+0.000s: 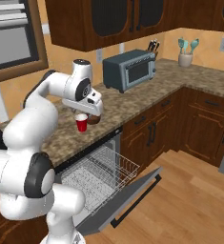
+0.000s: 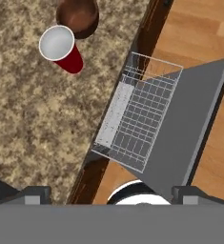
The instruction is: Pick up the cup and bowl from the counter, place them in the dishwasher, and close the dishwasher door.
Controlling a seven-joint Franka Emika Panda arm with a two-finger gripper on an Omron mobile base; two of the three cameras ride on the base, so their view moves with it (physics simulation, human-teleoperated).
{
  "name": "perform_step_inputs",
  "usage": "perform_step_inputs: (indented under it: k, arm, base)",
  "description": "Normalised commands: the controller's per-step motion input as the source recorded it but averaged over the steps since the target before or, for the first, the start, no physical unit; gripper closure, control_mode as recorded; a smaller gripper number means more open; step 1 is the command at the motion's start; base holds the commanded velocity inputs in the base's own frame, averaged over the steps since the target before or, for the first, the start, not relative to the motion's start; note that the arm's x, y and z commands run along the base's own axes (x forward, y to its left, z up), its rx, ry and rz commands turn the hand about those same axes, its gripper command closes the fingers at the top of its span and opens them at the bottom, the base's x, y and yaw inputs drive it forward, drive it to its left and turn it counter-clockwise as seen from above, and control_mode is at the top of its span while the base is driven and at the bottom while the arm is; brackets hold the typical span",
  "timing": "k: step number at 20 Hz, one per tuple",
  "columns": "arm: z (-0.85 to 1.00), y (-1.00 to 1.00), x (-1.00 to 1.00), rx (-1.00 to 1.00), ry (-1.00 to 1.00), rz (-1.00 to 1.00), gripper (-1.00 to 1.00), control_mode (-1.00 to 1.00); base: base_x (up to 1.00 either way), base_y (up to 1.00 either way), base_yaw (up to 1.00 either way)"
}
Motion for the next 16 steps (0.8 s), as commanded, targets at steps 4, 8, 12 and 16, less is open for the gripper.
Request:
perform_step_inputs:
  k: [4,8,12,16]
  arm:
    - [-0.55,0.01,0.86,0.04,0.0,-0.07,-1.0,-1.0]
    - [-0.51,0.09,0.6,0.0,-0.03,-0.07,-1.0,-1.0]
    - [-0.5,0.26,0.35,0.0,-0.03,-0.05,-1.0,-1.0]
    - [-0.39,0.41,0.3,0.01,-0.02,-0.03,-1.0,-1.0]
  base:
    - [0.0,0.0,0.0]
    - [0.0,0.0,0.0]
    - [0.0,0.0,0.0]
    - [0.0,0.0,0.0]
